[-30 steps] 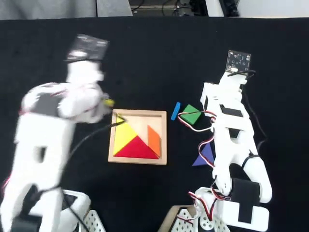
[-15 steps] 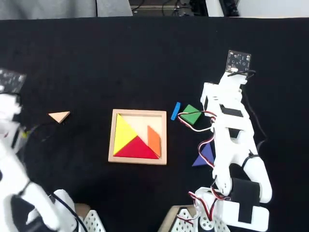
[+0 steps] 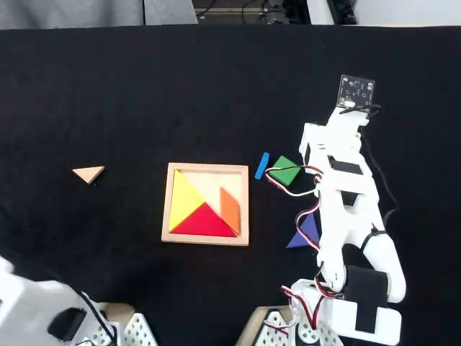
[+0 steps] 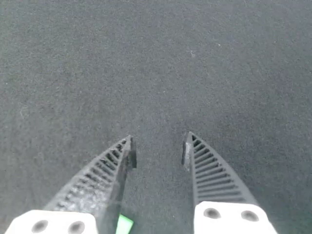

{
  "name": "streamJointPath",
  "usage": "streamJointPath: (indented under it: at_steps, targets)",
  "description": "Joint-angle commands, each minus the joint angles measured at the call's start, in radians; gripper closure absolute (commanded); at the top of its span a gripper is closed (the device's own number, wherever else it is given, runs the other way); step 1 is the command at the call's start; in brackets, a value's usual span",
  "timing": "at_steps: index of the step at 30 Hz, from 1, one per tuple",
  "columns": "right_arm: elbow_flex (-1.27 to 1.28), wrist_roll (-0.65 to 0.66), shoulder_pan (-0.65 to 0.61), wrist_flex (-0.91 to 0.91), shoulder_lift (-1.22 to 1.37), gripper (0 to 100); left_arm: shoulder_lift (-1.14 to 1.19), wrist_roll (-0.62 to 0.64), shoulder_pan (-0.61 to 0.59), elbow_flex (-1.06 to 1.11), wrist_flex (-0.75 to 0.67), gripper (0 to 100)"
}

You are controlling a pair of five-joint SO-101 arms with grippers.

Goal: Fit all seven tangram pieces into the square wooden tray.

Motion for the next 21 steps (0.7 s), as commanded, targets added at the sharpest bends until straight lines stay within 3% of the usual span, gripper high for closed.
streamJointPath:
  at_steps: [1,4,8,14,19,21]
  targets:
    - [-0.008,-0.003,0.005,-0.025,-0.005,83.2,0.193,0.054,0.102,-0.295,0.169,79]
    - [-0.008,-0.003,0.012,-0.025,-0.005,83.2,0.307,0.227,0.245,-0.51,0.308,79]
    - [-0.008,-0.003,0.012,-0.025,-0.005,83.2,0.414,0.48,0.433,-0.719,0.384,79]
    - [-0.028,-0.005,0.051,0.021,-0.019,83.2,0.39,0.64,0.616,-0.711,0.47,79]
    - [-0.265,-0.002,0.186,0.482,-0.073,83.2,0.281,0.652,0.596,-0.567,0.387,79]
    - [-0.343,0.094,0.218,0.677,-0.071,83.2,0.23,0.652,0.581,-0.493,0.345,79]
